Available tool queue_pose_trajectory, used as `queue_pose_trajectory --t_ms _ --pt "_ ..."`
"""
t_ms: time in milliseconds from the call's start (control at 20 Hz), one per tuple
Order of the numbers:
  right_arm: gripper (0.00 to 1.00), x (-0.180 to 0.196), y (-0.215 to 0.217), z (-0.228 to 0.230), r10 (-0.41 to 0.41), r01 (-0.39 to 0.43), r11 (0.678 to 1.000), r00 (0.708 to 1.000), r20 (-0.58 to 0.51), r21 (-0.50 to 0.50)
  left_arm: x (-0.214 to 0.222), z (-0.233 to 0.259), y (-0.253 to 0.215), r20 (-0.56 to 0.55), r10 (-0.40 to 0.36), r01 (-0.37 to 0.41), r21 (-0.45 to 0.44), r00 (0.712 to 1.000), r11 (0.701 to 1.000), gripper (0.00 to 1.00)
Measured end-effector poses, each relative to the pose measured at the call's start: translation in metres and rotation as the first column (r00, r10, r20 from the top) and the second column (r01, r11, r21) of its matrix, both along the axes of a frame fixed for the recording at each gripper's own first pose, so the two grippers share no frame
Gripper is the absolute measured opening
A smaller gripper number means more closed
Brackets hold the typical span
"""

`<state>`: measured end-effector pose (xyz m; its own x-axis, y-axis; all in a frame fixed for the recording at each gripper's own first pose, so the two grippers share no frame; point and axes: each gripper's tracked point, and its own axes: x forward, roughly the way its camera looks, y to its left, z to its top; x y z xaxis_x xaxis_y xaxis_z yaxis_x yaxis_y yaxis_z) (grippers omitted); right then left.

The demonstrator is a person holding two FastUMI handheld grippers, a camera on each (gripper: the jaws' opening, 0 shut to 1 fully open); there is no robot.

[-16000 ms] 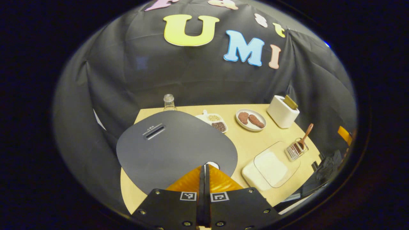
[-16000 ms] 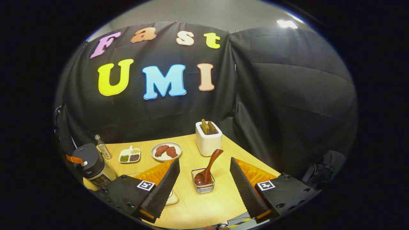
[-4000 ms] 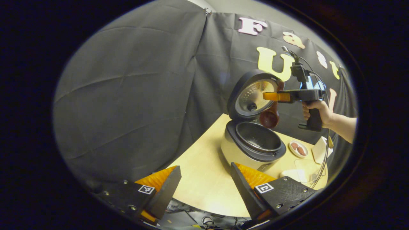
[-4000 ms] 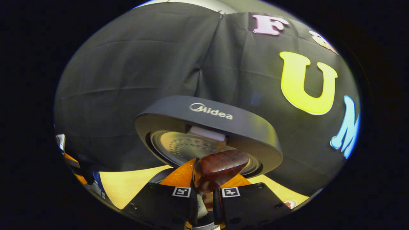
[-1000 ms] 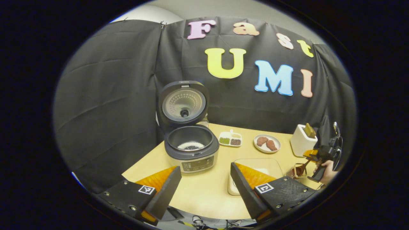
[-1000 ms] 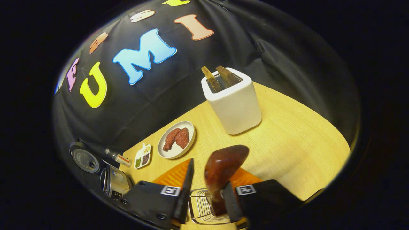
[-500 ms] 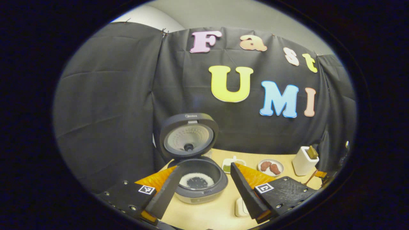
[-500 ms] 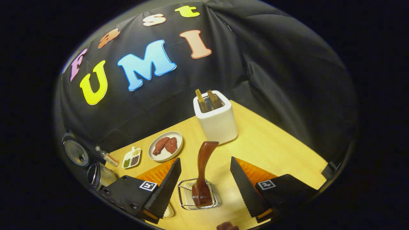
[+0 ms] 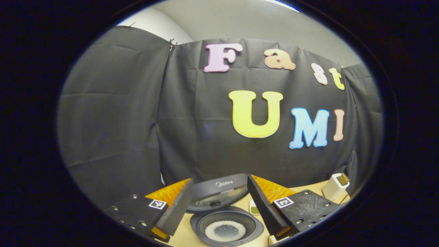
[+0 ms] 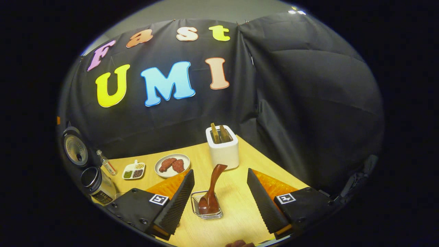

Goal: Close the left gripper, press the button to open the rice cooker; take a wooden spoon from the chopstick holder with the right hand, scoop a spoonful of rice and pour it into the rice cooker, then put the wooden spoon back into the chopstick holder.

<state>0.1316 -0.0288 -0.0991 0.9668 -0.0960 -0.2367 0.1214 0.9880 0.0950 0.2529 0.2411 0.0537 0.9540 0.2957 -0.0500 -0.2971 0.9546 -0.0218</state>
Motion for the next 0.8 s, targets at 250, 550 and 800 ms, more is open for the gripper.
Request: queue_pose_trajectory --t_ms 250,550,800 --pt "0.98 -0.040 -0.006 0.028 -0.046 0.048 0.997 0.998 0.033 -0.057 0.064 -0.006 0.032 -0.058 -0.013 0.011 -0.030 0.998 0.999 0.98" --pt "0.98 -0.078 -0.015 0.051 -0.107 0.114 0.989 0.992 0.067 -0.097 0.112 -0.048 0.050 -0.201 -0.019 -0.005 -0.115 0.979 0.993 0.99" --pt "0.98 -0.073 -0.004 0.038 -0.057 0.060 0.994 0.998 0.032 -0.094 0.103 -0.079 0.037 -0.274 -0.033 -0.040 -0.258 0.961 0.965 0.99"
